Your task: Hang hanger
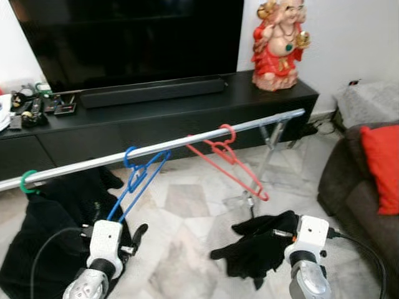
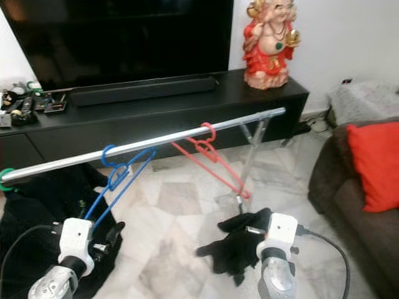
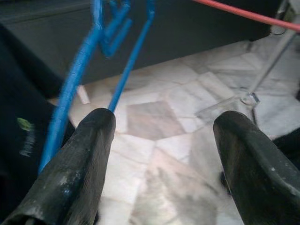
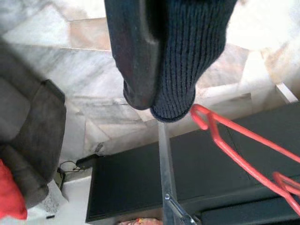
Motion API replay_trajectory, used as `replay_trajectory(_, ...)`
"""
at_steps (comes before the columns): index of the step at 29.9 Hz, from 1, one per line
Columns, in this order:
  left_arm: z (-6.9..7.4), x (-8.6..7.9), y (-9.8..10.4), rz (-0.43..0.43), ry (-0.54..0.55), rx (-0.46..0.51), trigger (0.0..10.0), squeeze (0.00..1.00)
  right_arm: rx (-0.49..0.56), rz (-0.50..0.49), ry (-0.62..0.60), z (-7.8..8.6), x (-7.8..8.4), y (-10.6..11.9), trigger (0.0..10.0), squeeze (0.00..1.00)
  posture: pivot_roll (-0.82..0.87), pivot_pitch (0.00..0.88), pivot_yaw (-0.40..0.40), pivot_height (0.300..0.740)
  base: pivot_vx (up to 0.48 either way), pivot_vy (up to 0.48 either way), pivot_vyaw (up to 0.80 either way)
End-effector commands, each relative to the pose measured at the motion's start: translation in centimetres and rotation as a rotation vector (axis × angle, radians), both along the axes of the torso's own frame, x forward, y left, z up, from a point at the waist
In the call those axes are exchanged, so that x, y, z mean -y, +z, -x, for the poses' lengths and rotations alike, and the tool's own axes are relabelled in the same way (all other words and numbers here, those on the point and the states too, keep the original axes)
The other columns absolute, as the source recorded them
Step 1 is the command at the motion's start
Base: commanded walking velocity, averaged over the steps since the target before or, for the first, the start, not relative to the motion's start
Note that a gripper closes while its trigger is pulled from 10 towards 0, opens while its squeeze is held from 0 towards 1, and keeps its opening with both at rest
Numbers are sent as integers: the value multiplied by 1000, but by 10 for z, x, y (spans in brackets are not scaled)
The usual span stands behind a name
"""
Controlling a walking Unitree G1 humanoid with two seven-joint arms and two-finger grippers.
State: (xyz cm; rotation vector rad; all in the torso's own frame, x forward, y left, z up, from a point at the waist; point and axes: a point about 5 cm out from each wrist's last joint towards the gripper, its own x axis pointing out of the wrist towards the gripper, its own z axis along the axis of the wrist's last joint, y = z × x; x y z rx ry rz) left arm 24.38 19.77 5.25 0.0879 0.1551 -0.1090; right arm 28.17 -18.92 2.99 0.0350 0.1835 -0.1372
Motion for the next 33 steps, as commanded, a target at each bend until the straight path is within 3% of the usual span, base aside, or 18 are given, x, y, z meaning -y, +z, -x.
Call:
replay_trajectory(1,1,-2,0,-14,10,-3,10000,0,-18,11,67,-4,-10,-1,10000,0,14,72,24,740,0,-472,0)
replay_trajectory(10,0,-2,2,-12,12,7,10000,0,-84,32,175,-4,-18,-12,10000,0,13,74,23,740,0,-411,0)
replay_trajectory(24,1,-2,6,-26,43,24,10000,0,-195,54,264,0,-24,-30,10000,0,21,73,17,740,0,0,0)
replay_trajectory(27,1,-13,6,-78,119,22,10000,0,-213,68,278,1,-25,-33,10000,0,22,71,17,740,0,0,0)
replay_trajectory(33,2,-33,12,-91,240,60,10000,0,-230,73,290,4,-26,-38,10000,0,19,60,21,740,0,0,0)
